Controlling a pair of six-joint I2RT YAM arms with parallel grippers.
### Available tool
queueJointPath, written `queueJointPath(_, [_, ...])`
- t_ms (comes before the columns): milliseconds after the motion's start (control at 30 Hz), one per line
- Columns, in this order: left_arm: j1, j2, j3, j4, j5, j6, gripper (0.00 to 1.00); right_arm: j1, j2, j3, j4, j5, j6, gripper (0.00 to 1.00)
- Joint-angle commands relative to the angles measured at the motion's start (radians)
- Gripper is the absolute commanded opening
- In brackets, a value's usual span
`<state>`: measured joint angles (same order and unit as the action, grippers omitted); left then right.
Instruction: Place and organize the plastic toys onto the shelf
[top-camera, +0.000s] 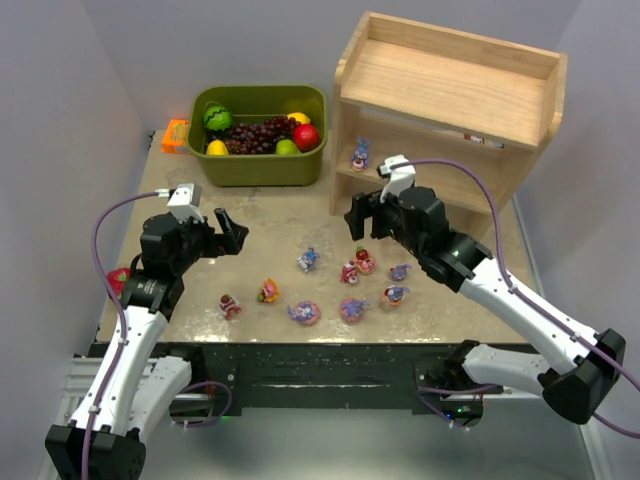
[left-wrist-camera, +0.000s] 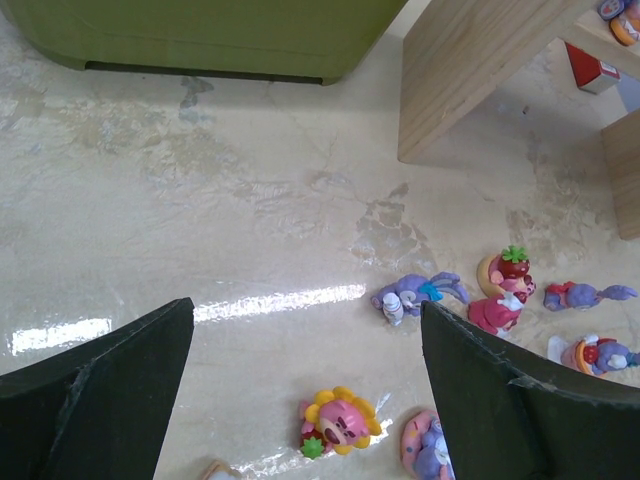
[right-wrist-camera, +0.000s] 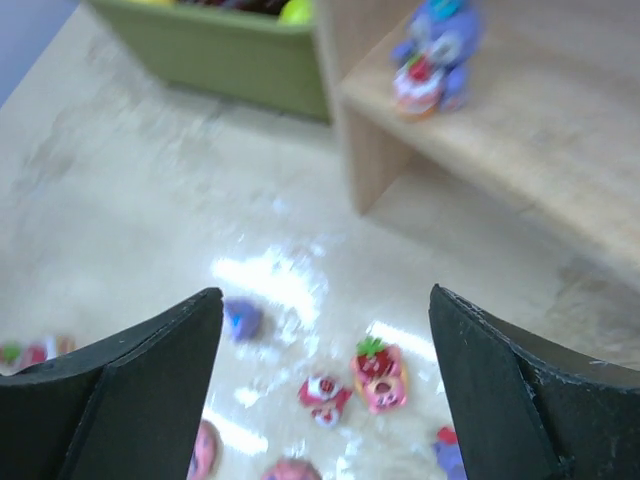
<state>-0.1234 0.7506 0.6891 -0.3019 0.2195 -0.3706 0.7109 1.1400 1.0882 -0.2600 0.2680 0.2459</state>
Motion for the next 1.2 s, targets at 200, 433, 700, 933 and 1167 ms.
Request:
queueJointPath(200, [0.008,0.010,-0.011,0.024,0.018,0.019,1.00,0.209,0.005,-0.159,0.057,-0.152,-0.002,0.86])
queueJointPath(433, [0.008,0.023,-0.005,0.014,-0.008,0.022,1.00,0.280,0.142,-0.194,0.169,0.127,0.335,0.79])
queueJointPath(700, [0.008,-0.007,0.000,0.012,-0.003,0.022,0.99,0.416,0.299,-0.156,0.213,0.402,0.706,0.77])
queueJointPath(933, [0.008,-0.045,-0.005,0.012,-0.023,0.016,1.00,0.455,0.494,-0.028,0.059,0.494,1.001,0.77])
queueJointPath(1167, [0.008,-0.050,-0.005,0.010,-0.028,0.013,1.00,0.455,0.679,0.128,-0.105,0.566,1.174,0.71])
